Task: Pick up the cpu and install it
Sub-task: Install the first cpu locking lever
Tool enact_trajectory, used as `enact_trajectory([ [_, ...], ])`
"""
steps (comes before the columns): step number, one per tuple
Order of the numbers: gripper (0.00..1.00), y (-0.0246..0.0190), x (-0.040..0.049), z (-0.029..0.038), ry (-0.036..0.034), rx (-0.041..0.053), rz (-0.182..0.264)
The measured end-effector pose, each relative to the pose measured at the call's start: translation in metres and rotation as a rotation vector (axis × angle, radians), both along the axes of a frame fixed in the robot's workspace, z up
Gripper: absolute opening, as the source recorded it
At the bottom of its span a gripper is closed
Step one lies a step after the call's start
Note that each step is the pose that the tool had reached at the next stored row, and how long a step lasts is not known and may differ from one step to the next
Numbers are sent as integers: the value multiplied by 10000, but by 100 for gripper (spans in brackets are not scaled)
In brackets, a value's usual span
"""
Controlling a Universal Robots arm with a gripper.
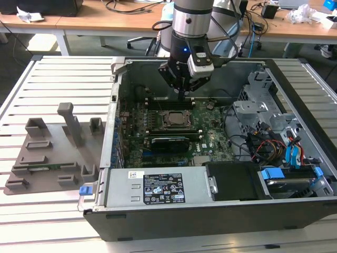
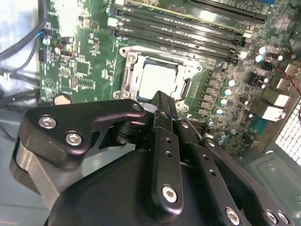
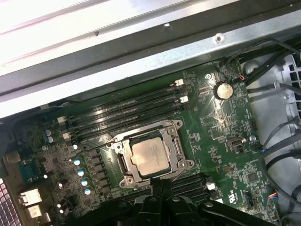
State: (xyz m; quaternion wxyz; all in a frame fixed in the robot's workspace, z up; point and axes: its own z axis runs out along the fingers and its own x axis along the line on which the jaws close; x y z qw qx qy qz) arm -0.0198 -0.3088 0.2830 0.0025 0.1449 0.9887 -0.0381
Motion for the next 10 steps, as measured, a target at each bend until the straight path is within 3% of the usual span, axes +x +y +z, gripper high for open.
enact_trajectory([
  [2, 11, 0, 2, -1, 0, 271, 304],
  [3, 11, 0, 2, -1, 0, 335, 394],
  [6, 11, 1, 2, -1, 5, 424, 817],
  [10, 11, 0, 2, -1, 27, 438, 1842],
])
